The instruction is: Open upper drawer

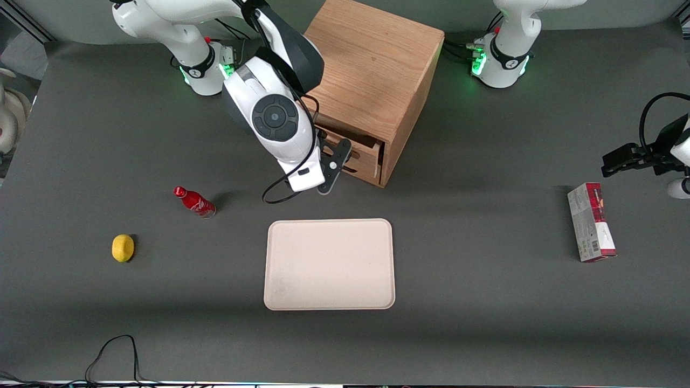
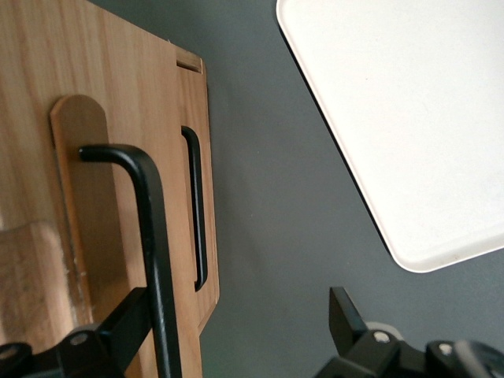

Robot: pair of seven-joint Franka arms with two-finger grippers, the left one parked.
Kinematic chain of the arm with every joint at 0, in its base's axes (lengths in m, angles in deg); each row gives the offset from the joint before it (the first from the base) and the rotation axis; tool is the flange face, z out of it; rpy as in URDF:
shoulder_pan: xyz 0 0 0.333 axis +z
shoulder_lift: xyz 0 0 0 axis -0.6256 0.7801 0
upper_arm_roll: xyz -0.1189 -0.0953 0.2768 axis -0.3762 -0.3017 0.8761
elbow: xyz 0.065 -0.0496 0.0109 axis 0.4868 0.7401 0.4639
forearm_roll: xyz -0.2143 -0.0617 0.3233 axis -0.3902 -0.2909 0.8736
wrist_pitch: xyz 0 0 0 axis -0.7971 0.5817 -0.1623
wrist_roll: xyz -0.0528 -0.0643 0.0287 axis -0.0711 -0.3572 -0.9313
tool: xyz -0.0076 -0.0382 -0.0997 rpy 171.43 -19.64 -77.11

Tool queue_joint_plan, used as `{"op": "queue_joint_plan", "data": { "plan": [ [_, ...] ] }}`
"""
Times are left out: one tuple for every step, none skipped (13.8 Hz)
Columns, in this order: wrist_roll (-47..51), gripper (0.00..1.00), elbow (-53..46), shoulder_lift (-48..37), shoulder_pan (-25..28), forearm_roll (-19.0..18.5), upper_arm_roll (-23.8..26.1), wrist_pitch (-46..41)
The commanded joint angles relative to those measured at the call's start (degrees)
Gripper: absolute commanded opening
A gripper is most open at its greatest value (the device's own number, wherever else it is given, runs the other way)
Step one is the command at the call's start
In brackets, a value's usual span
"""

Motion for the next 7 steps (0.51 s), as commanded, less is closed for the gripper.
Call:
{"op": "queue_joint_plan", "data": {
  "plan": [
    [-1.4,1.0,-0.2,0.7,0.6,1.1,-0.4,1.1],
    [-1.5,1.0,-0.2,1.2,0.5,1.1,-0.4,1.7],
    [-1.5,1.0,-0.2,1.5,0.5,1.1,-0.4,2.3],
    [-1.5,1.0,-0.2,1.9,0.5,1.0,-0.5,2.6],
    [-1.5,1.0,-0.2,2.1,0.3,0.9,-0.5,3.2],
    [-1.5,1.0,-0.2,2.2,0.1,0.9,-0.6,3.8],
    [-1.5,1.0,-0.3,2.6,0.0,0.7,-0.7,4.2]
  ]
}}
